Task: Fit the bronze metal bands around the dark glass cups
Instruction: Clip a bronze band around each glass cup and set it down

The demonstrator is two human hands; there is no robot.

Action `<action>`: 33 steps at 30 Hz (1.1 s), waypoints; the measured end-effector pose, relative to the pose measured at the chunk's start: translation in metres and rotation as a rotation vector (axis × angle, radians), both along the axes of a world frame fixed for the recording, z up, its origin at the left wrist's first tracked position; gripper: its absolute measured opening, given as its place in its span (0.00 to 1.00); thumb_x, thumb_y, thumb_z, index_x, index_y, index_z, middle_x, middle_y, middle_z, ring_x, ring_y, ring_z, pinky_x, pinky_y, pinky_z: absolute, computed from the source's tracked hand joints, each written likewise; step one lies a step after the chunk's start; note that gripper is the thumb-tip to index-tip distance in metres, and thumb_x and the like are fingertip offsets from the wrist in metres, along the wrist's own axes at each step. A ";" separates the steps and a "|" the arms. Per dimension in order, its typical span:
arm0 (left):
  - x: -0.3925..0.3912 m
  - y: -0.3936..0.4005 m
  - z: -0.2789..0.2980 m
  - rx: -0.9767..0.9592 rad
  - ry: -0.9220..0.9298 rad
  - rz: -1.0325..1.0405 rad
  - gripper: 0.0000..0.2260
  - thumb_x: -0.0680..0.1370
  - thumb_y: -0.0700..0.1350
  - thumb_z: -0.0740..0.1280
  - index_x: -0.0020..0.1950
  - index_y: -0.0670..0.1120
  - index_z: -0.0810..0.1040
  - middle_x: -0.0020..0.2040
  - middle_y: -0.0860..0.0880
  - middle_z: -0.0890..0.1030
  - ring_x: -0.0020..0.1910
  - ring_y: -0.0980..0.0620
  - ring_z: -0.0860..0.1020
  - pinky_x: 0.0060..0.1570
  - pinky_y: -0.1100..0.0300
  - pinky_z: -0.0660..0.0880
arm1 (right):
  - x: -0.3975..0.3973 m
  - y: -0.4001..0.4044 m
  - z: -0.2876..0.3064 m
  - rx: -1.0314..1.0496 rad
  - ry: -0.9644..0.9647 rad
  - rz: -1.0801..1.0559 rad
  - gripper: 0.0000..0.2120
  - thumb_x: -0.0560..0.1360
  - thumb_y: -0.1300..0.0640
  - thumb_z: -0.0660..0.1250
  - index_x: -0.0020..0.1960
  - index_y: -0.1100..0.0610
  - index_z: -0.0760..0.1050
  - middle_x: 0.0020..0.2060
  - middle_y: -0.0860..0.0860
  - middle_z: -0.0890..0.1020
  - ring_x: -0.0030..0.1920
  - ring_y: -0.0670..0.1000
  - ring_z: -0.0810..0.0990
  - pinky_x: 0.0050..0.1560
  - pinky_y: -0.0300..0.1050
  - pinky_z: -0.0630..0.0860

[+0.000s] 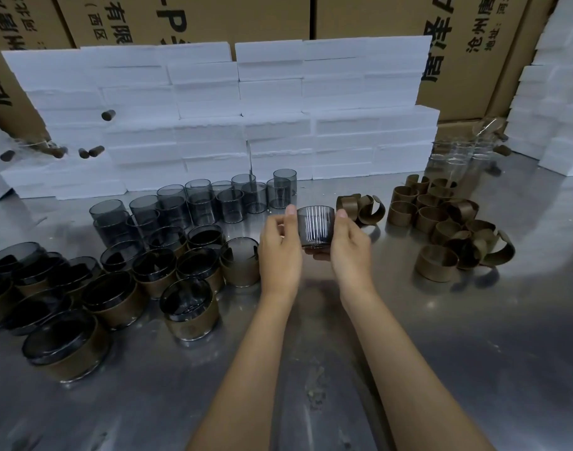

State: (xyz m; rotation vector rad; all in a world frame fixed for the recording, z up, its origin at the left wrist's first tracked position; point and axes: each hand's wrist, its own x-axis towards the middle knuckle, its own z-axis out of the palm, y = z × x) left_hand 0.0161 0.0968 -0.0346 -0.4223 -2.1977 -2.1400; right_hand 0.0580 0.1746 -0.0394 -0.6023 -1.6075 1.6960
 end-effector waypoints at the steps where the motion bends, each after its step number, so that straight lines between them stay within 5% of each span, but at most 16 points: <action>1: -0.001 -0.001 0.001 0.021 0.004 0.010 0.15 0.86 0.55 0.59 0.49 0.46 0.76 0.44 0.51 0.81 0.44 0.53 0.78 0.48 0.56 0.73 | 0.000 0.001 -0.001 0.022 0.015 0.020 0.15 0.87 0.49 0.56 0.58 0.55 0.80 0.44 0.50 0.87 0.46 0.49 0.86 0.41 0.44 0.83; 3: -0.004 -0.002 0.003 0.074 -0.031 0.014 0.13 0.87 0.49 0.57 0.49 0.45 0.77 0.39 0.52 0.79 0.40 0.53 0.77 0.46 0.56 0.73 | -0.001 0.001 -0.001 0.056 0.033 0.068 0.10 0.85 0.47 0.61 0.60 0.50 0.76 0.38 0.40 0.85 0.42 0.38 0.84 0.43 0.39 0.82; 6: -0.007 -0.005 0.006 0.152 -0.093 0.012 0.13 0.86 0.43 0.57 0.47 0.47 0.79 0.39 0.54 0.81 0.41 0.55 0.78 0.43 0.63 0.74 | -0.001 0.001 0.002 0.048 0.005 0.129 0.17 0.80 0.40 0.66 0.65 0.47 0.75 0.36 0.35 0.83 0.38 0.33 0.80 0.49 0.42 0.81; 9: -0.004 -0.005 0.007 0.177 -0.129 -0.003 0.14 0.86 0.50 0.58 0.51 0.45 0.80 0.47 0.49 0.82 0.50 0.50 0.79 0.51 0.60 0.74 | 0.000 -0.002 0.001 0.042 -0.026 0.215 0.24 0.77 0.35 0.67 0.68 0.45 0.74 0.48 0.40 0.84 0.46 0.35 0.82 0.52 0.42 0.82; 12: 0.003 -0.004 0.008 0.208 -0.169 -0.083 0.20 0.84 0.60 0.60 0.57 0.46 0.83 0.55 0.47 0.85 0.58 0.49 0.82 0.65 0.51 0.75 | 0.002 -0.007 0.000 0.059 -0.042 0.278 0.23 0.78 0.34 0.65 0.69 0.44 0.74 0.55 0.40 0.83 0.50 0.33 0.82 0.43 0.30 0.77; 17: 0.005 -0.004 0.006 0.192 -0.166 -0.131 0.20 0.80 0.64 0.65 0.55 0.49 0.82 0.52 0.51 0.86 0.54 0.54 0.83 0.55 0.56 0.76 | 0.003 -0.009 0.001 0.127 -0.040 0.247 0.21 0.82 0.34 0.54 0.68 0.42 0.73 0.52 0.41 0.83 0.44 0.33 0.82 0.35 0.27 0.74; 20: 0.005 -0.004 0.006 0.181 -0.160 -0.170 0.14 0.81 0.61 0.66 0.54 0.51 0.80 0.50 0.55 0.86 0.49 0.61 0.83 0.47 0.65 0.75 | 0.002 -0.007 0.004 -0.024 -0.048 0.211 0.23 0.84 0.34 0.48 0.62 0.42 0.77 0.47 0.47 0.86 0.35 0.42 0.85 0.32 0.36 0.78; 23: 0.008 -0.002 0.007 0.166 -0.136 -0.199 0.08 0.81 0.56 0.67 0.52 0.53 0.78 0.45 0.57 0.84 0.40 0.67 0.81 0.36 0.73 0.73 | 0.001 -0.002 0.006 -0.203 0.018 0.224 0.24 0.84 0.36 0.49 0.60 0.46 0.79 0.51 0.56 0.87 0.45 0.55 0.87 0.38 0.46 0.81; 26: 0.010 -0.001 0.008 0.185 -0.108 -0.235 0.05 0.81 0.49 0.68 0.56 0.54 0.77 0.48 0.59 0.85 0.47 0.64 0.82 0.44 0.69 0.76 | 0.003 0.001 0.005 -0.414 0.104 0.278 0.25 0.83 0.35 0.54 0.63 0.51 0.78 0.53 0.56 0.87 0.55 0.58 0.87 0.52 0.53 0.83; 30: 0.014 0.000 0.009 0.084 -0.032 -0.327 0.15 0.81 0.41 0.68 0.66 0.54 0.76 0.66 0.54 0.80 0.67 0.56 0.77 0.69 0.59 0.72 | 0.008 0.006 0.003 -0.636 0.179 0.371 0.30 0.83 0.36 0.54 0.70 0.58 0.75 0.58 0.57 0.86 0.56 0.53 0.86 0.45 0.45 0.83; 33: 0.015 0.002 0.007 0.055 0.007 -0.350 0.19 0.79 0.40 0.71 0.70 0.49 0.75 0.59 0.62 0.81 0.58 0.69 0.79 0.56 0.74 0.73 | 0.010 0.012 0.002 -0.690 0.182 0.394 0.28 0.84 0.39 0.55 0.71 0.58 0.75 0.59 0.58 0.85 0.54 0.54 0.87 0.43 0.45 0.83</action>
